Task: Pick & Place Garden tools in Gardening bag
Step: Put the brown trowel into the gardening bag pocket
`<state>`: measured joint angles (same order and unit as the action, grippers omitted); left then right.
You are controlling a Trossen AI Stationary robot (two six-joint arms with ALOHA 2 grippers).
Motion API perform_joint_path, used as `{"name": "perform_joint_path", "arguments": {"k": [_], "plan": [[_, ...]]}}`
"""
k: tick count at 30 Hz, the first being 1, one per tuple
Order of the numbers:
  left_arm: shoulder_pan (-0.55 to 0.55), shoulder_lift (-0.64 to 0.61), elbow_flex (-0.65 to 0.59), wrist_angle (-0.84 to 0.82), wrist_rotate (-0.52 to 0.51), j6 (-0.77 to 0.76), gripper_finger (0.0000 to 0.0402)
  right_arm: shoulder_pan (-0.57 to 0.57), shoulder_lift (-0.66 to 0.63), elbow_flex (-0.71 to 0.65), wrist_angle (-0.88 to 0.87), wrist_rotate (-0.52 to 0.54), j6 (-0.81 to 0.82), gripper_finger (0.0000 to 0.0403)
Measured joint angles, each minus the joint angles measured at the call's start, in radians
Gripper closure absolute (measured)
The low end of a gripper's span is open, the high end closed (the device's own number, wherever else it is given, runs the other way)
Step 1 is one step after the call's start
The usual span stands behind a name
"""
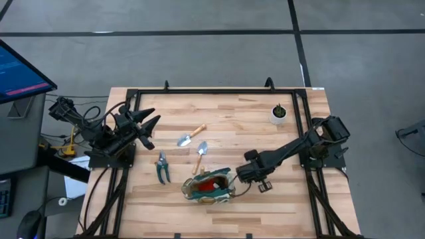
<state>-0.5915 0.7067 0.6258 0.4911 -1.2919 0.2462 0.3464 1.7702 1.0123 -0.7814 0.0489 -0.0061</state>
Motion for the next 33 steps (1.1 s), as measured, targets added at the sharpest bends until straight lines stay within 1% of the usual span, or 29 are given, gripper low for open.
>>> {"name": "perform_joint_path", "arguments": {"k": [4, 9, 11, 14, 18, 20, 22, 25, 31, 33], "plan": [[0.0, 0.0, 0.0, 0.004, 0.0, -0.001, 0.0238, -0.003, -0.067, 0.003, -0.004, 0.05, 0.157, 0.0349], [0.0, 0.0, 0.0, 0.004, 0.001, -0.019, 0.0238, 0.03, -0.181, 0.003, -0.006, 0.098, 0.338, 0.0349], [0.0, 0.0, 0.0, 0.004, 0.001, -0.02, 0.0238, 0.048, -0.235, 0.003, 0.016, 0.142, 0.443, 0.0349], [0.0, 0.0, 0.0, 0.004, 0.001, -0.026, 0.0238, 0.097, -0.33, 0.003, 0.057, 0.274, 0.637, 0.0349], [0.0, 0.0, 0.0, 0.005, 0.001, -0.026, 0.0238, 0.205, -0.425, 0.004, 0.155, 0.517, 0.905, 0.0349], [0.0, 0.0, 0.0, 0.005, 0.001, -0.026, 0.0238, 0.262, -0.443, 0.006, 0.22, 0.624, 1.001, 0.0349], [0.0, 0.0, 0.0, 0.006, 0.002, -0.026, 0.0238, 0.31, -0.44, 0.008, 0.288, 0.69, 1.057, 0.0349], [0.0, 0.0, 0.0, 0.006, 0.002, -0.028, 0.0238, 0.363, -0.398, 0.05, 0.35, 0.709, 1.094, 0.0349], [0.0, 0.0, 0.0, 0.007, 0.005, -0.053, 0.0238, 0.398, -0.227, 0.243, 0.355, 0.722, 1.138, 0.0349], [0.0, 0.0, 0.0, 0.007, 0.005, -0.053, 0.0238, 0.399, -0.162, 0.32, 0.343, 0.751, 1.135, 0.0349]]}}
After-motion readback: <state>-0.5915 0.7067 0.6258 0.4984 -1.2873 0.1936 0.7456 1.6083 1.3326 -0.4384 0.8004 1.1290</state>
